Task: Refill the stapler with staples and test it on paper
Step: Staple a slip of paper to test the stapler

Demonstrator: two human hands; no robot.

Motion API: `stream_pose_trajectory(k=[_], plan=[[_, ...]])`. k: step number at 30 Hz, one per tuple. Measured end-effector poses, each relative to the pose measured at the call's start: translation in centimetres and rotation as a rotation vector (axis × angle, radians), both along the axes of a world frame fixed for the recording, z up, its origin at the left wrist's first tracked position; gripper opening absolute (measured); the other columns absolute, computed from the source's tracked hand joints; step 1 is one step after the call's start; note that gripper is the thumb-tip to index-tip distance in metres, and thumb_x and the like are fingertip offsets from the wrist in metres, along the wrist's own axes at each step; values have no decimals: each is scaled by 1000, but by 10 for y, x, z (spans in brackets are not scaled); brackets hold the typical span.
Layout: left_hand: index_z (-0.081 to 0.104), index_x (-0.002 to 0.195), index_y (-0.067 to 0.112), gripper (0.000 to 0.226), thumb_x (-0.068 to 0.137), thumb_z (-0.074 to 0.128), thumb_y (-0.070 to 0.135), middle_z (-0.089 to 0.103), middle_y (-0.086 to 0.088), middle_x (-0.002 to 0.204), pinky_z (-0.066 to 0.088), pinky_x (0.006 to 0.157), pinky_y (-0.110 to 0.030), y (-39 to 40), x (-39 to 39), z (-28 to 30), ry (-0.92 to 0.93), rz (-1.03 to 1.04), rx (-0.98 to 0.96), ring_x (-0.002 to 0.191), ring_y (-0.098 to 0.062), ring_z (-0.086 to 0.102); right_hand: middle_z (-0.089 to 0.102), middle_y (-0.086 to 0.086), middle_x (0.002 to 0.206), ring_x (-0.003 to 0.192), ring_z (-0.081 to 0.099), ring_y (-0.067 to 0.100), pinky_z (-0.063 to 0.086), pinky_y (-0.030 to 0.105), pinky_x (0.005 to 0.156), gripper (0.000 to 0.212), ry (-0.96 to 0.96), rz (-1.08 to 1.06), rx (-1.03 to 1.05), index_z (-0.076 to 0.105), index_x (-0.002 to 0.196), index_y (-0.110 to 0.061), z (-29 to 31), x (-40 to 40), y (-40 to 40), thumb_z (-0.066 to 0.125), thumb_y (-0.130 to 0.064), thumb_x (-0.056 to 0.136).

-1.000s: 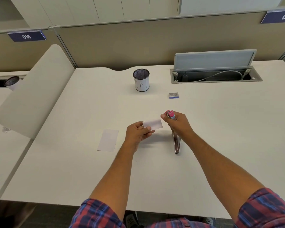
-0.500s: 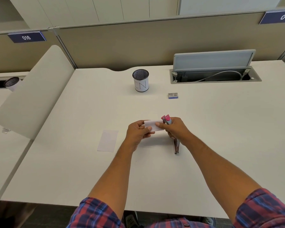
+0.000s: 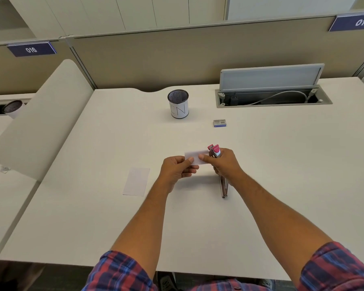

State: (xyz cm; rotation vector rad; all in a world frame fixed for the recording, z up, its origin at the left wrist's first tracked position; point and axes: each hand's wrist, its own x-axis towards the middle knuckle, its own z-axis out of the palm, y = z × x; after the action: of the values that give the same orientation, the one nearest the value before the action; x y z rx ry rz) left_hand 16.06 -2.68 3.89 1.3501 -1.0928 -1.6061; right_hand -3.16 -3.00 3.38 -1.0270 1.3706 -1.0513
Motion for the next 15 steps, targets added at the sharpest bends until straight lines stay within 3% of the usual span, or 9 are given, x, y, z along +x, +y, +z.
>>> stream_pose_trajectory(k=[4,9,12,15], plan=[[73,107,0,25,93,71,22,77,-18,92,57,69,-27,-2,-1,-1,-22,1,-22,77,-22,73,38,3,54,45,30,14,27,24,43,36,-6,9,22,54,69,-15,3,2,0,87,-23,79],[75,92,4,12,91,73,16,76,-20,83,55,66,-27,-4,-2,-2,-54,73,-73,64,-20,69,35,2,55,46,29,15,26,24,44,31,-41,21,22,59,67,-18,4,5,2,84,-26,83],[75,94,2,13,91,73,15,76,-20,83,55,66,-29,-7,-2,-2,-42,144,-93,63,-21,68,35,-2,58,49,30,15,27,25,46,39,-82,17,33,50,76,-18,5,7,2,77,-43,87],[74,97,0,17,91,73,16,77,-19,84,55,65,-27,-9,-1,-1,-4,217,-96,65,-22,68,38,-2,62,50,33,16,30,26,50,54,-113,43,47,56,94,-11,6,8,0,64,-64,86]])
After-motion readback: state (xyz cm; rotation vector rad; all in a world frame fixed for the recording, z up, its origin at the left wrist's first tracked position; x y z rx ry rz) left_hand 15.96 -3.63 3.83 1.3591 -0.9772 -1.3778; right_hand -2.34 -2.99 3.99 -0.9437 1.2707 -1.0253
